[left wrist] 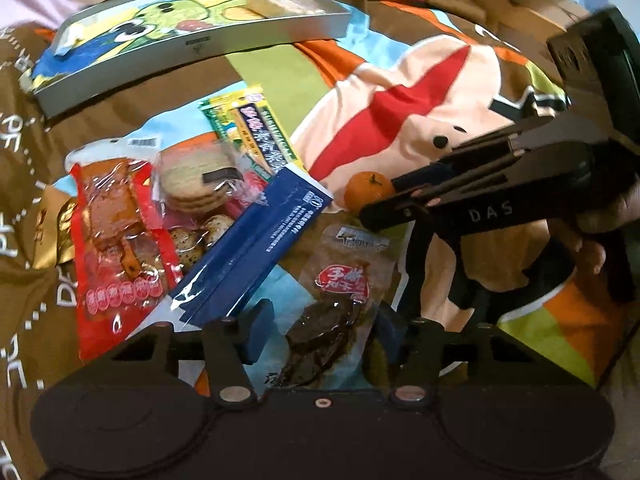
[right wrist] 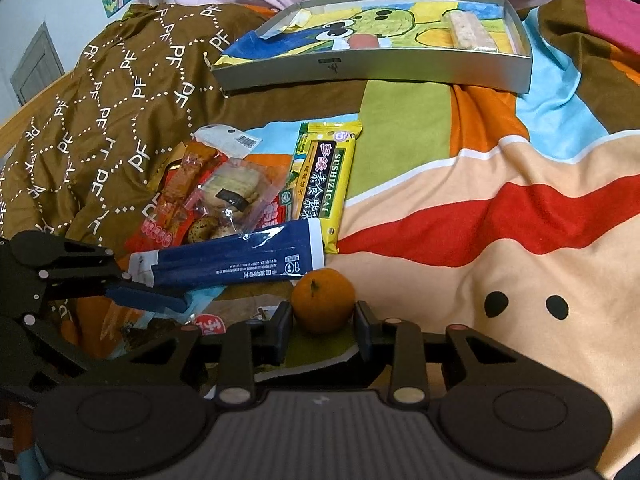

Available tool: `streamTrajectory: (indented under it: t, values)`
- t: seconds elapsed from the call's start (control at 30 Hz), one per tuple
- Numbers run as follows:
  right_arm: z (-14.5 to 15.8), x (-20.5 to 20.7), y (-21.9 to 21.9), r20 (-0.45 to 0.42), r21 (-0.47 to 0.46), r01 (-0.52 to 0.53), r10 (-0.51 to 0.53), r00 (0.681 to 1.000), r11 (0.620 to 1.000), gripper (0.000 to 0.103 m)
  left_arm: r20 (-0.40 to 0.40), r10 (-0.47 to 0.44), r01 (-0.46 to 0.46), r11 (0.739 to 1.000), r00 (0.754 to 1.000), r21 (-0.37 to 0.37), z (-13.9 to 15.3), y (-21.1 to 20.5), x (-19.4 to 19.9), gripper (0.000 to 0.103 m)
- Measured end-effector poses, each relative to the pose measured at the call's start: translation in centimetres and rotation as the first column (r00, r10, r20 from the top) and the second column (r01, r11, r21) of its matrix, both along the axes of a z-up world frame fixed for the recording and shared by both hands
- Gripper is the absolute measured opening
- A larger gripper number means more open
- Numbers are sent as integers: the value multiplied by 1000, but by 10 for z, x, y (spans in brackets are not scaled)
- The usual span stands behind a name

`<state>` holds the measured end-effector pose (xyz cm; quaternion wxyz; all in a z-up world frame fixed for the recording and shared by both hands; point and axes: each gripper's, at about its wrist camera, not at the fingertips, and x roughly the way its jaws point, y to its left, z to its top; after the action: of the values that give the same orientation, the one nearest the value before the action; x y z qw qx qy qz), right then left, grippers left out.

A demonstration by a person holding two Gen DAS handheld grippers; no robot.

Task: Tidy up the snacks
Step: 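Grasp the orange with the right tool while the left tool lifts the dark snack pack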

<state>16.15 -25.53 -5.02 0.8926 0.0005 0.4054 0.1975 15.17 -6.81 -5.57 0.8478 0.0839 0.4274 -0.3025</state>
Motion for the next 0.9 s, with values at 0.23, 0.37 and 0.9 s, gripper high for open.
streamTrajectory:
  t: [0.23, 0.37, 0.9]
  values:
    - [4, -2, -1, 40, 2, 7, -7, 999, 1000, 36, 11, 40, -39, 999, 999, -37, 6, 5, -3, 56]
    - [8, -3, -2, 84, -1, 20, -20, 996, 1000, 36, 18, 65, -64, 996, 998, -69, 10, 8, -3, 53]
    - [15, -7, -2, 166, -13, 39, -37, 985, 999, 36, 38, 139, -131, 977, 990, -171, 14, 11, -4, 49]
